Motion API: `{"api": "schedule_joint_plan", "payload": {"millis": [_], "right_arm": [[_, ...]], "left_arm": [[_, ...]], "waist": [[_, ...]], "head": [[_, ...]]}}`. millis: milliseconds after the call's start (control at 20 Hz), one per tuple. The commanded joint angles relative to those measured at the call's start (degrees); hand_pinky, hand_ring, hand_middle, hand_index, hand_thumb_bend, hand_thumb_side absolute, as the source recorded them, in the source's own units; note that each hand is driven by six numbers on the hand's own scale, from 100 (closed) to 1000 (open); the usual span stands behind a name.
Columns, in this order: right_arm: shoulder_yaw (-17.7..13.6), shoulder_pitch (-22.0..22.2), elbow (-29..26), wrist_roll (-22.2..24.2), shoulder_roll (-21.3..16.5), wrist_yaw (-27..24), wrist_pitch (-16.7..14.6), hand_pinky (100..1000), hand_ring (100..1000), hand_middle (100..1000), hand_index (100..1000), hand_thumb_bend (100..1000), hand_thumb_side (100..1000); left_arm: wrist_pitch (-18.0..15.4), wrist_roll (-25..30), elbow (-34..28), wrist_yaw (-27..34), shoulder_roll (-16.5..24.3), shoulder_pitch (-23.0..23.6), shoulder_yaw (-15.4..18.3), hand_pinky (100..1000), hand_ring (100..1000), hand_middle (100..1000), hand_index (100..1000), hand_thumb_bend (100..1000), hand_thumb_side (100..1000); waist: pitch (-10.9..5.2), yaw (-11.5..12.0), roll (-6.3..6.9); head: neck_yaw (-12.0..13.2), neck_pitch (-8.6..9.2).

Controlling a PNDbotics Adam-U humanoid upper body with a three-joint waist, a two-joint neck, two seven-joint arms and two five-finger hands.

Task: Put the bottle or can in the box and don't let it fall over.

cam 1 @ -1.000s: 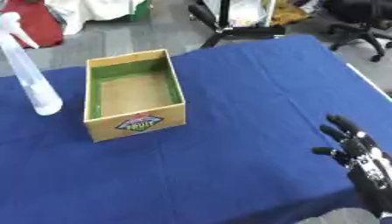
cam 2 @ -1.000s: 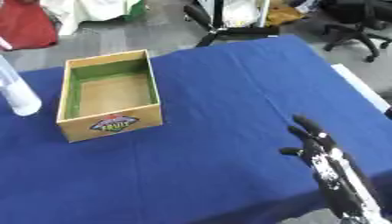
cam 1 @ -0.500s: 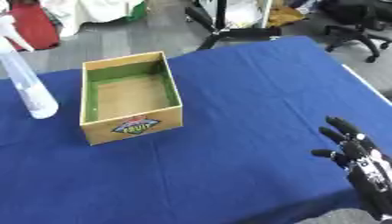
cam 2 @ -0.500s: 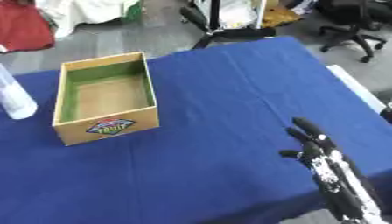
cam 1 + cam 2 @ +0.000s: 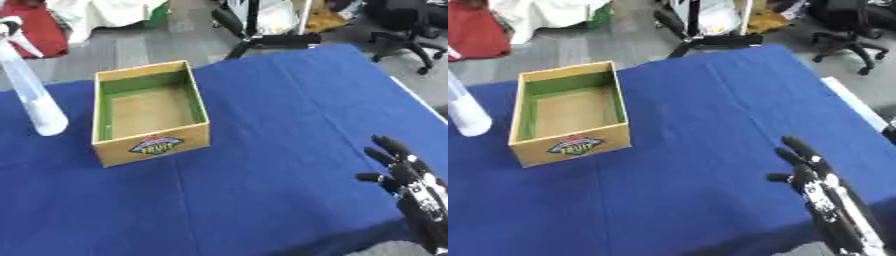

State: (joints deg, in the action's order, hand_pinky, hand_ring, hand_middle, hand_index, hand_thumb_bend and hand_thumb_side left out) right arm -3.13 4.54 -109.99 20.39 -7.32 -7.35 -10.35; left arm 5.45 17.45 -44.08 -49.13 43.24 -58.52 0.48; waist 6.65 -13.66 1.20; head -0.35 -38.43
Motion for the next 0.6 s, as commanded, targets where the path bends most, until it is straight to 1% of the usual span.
{"api": "schedule_joint_plan", "payload": {"millis": [50,200,250,300,400,600], "right_arm": [[-0.04,-0.29,-0.53,0.05,-0.52,-0.34,-0.2,740,1000,1000,978,100,713],[-0.02,-0.32,-0.55,0.07,-0.46,-0.35,-0.2,739,1000,1000,978,100,714],[-0.02,-0.31,-0.56,0.06,-0.44,-0.35,-0.2,739,1000,1000,979,100,713],[-0.03,-0.31,-0.56,0.05,-0.43,-0.35,-0.2,739,1000,1000,979,100,714],[0.0,-0.3,-0.56,0.06,-0.42,-0.36,-0.2,739,1000,1000,978,100,714],[0.04,-0.31,-0.54,0.08,-0.4,-0.38,-0.17,739,1000,1000,978,100,715]], "left_arm": [[-3.41,-1.58,2.38,-0.36,0.84,-1.71,0.9,715,719,643,868,480,675],[-6.81,-2.19,2.98,0.44,0.68,-1.67,0.8,716,720,644,869,482,660],[-7.95,-2.34,2.89,0.6,0.62,-1.7,0.78,715,720,642,869,499,675],[-9.07,-2.57,2.79,0.8,0.59,-1.72,0.82,715,720,641,869,484,656],[-11.14,-3.34,2.41,0.99,0.54,-1.87,0.83,718,723,643,868,488,660],[-13.75,-5.14,0.75,0.75,0.31,-2.22,0.35,724,729,649,869,487,665]], "waist": [[-0.32,-0.02,-0.15],[-0.15,-0.03,-0.22],[-0.11,-0.04,-0.24],[-0.09,-0.04,-0.26],[-0.06,-0.07,-0.31],[-0.05,-0.09,-0.31]], "head": [[-0.08,0.95],[-0.16,0.99],[-0.13,1.01],[-0.12,1.04],[-0.14,1.13],[0.01,1.1]]}}
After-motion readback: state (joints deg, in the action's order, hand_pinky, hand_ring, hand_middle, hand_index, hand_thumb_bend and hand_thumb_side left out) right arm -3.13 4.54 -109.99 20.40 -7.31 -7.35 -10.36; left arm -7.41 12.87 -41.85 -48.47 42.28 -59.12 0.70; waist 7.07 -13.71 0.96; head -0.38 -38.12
